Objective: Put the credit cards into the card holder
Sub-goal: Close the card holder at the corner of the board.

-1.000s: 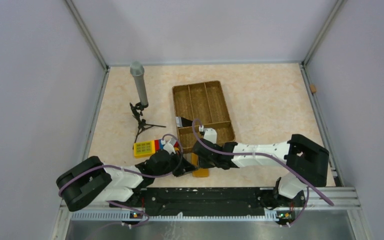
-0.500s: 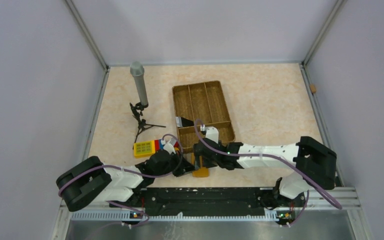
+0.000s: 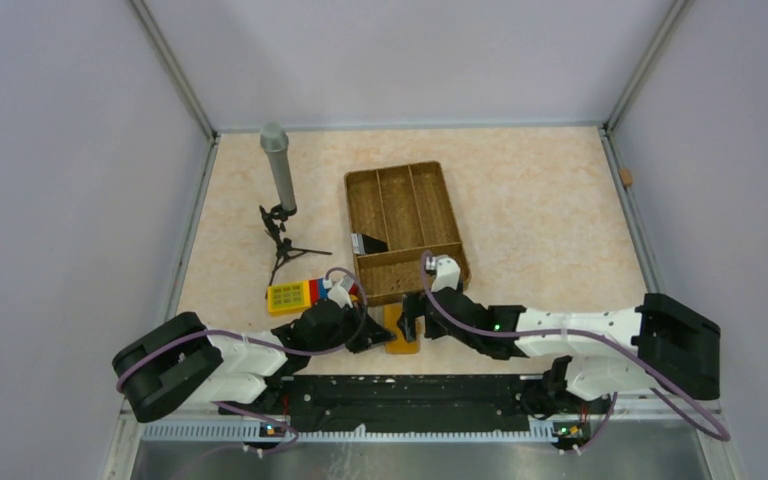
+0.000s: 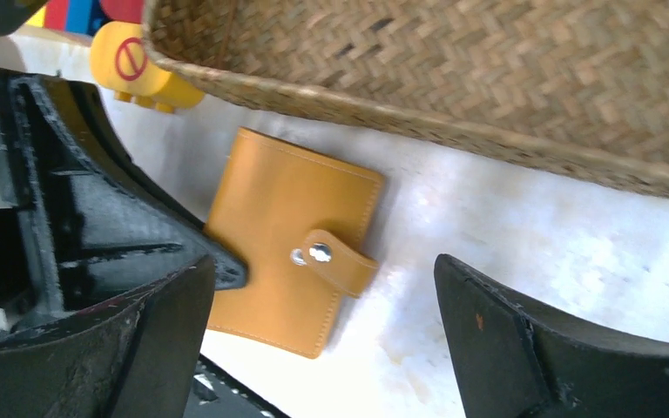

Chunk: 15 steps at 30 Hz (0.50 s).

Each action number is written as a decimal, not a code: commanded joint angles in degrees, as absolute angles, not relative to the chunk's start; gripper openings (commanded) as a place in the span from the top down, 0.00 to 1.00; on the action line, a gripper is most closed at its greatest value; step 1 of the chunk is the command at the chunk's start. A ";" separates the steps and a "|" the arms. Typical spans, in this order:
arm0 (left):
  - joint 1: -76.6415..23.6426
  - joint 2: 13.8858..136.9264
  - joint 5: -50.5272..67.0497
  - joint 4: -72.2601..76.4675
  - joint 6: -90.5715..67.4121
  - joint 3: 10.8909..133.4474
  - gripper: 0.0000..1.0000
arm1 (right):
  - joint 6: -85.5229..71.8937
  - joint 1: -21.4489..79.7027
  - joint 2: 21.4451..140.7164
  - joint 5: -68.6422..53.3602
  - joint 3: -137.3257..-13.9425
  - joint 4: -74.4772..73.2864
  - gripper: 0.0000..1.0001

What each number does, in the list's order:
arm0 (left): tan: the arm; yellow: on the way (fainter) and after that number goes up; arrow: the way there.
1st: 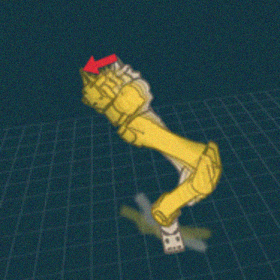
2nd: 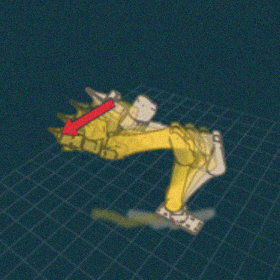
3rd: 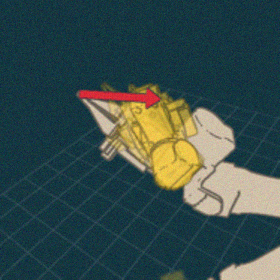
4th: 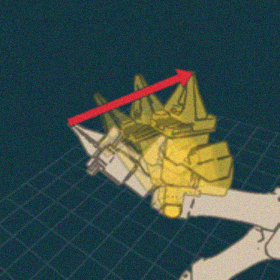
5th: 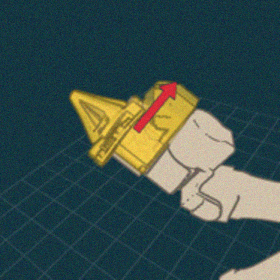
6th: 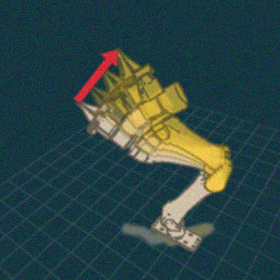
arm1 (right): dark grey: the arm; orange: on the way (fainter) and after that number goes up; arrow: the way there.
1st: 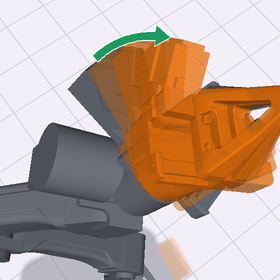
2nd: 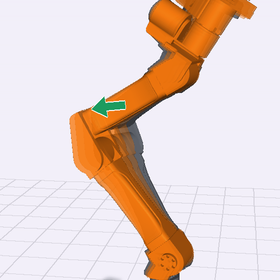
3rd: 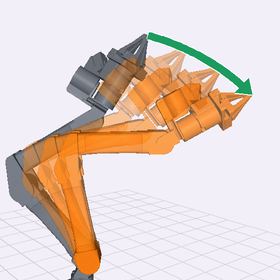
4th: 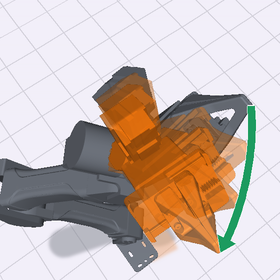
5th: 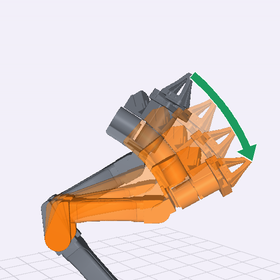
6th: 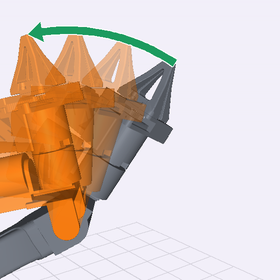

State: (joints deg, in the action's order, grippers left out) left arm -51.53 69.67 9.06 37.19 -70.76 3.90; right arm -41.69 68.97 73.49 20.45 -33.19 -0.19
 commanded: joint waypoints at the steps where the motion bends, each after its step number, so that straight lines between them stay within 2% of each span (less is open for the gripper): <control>1: -51.76 71.26 3.63 29.19 -67.84 2.84 1.00 | -45.70 69.37 68.01 28.05 -30.17 4.52 0.06; 4: -51.85 70.88 3.35 28.95 -67.85 2.78 1.00 | -47.97 68.99 69.15 27.22 -33.11 -3.88 0.09; 12: -52.13 71.21 2.91 28.71 -68.11 2.66 1.00 | -57.05 68.91 75.80 20.58 -36.82 -4.38 0.35; 15: -52.16 71.10 2.90 28.70 -68.07 2.60 1.00 | -57.20 68.84 80.19 20.34 -40.70 -8.12 0.39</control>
State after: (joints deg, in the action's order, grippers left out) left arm -52.12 69.65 8.03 37.21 -70.78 3.90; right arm -54.11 68.84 76.03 21.69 -34.76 -4.95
